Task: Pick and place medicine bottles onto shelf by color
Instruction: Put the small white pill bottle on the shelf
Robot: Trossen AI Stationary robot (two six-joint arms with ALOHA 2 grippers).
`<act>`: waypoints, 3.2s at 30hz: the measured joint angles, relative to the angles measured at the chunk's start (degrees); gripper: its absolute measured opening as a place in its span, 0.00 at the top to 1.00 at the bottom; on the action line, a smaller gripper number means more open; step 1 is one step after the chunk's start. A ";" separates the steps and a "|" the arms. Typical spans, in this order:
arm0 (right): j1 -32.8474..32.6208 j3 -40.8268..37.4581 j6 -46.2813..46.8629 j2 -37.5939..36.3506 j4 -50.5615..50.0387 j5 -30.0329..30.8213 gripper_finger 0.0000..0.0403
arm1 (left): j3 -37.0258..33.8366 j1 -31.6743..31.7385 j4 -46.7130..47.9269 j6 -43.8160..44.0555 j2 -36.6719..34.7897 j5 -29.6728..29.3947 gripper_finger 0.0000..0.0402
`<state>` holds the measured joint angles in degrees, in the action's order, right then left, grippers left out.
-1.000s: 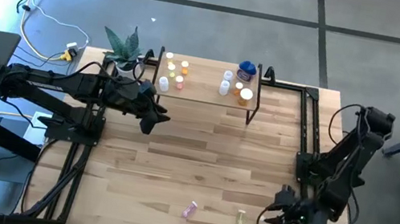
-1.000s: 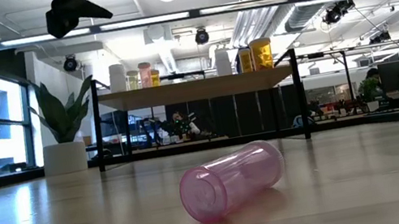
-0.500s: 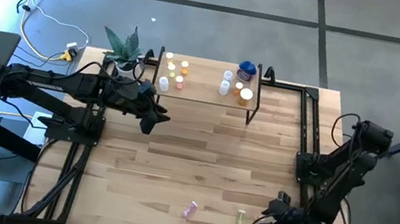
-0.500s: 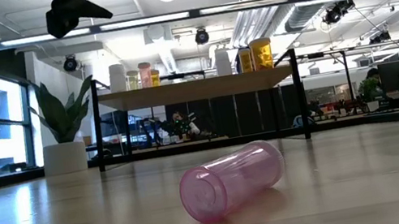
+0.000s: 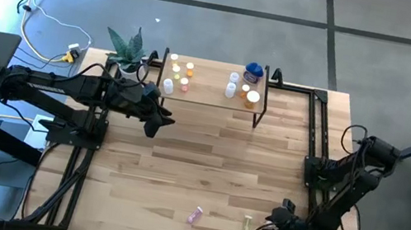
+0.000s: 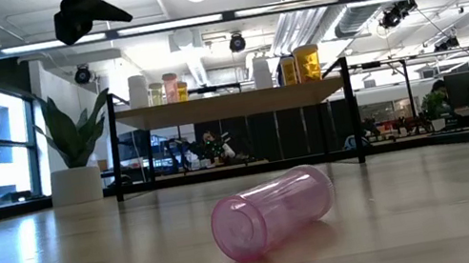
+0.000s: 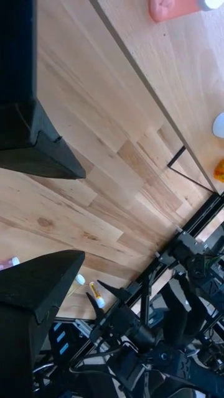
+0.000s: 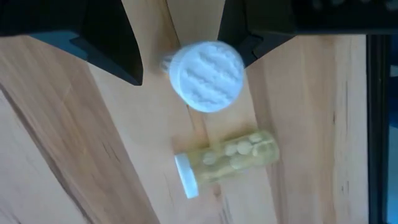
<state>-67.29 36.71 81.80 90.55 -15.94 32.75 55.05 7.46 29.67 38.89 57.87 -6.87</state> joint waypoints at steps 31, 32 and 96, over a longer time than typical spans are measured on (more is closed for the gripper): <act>8.69 0.02 1.84 -3.21 15.09 -3.71 0.83 | 0.00 0.00 0.00 -4.62 0.00 2.17 0.53; 9.76 0.02 1.76 -3.81 15.84 -3.97 0.83 | 0.00 -0.02 0.01 -5.27 0.00 2.74 0.53; 48.37 28.26 -38.31 -3.42 27.69 -9.44 0.83 | -0.04 -9.17 -29.40 -17.91 15.61 15.67 0.53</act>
<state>-18.92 64.97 43.48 87.13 11.75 23.31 55.00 -1.71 0.27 20.98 73.48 8.79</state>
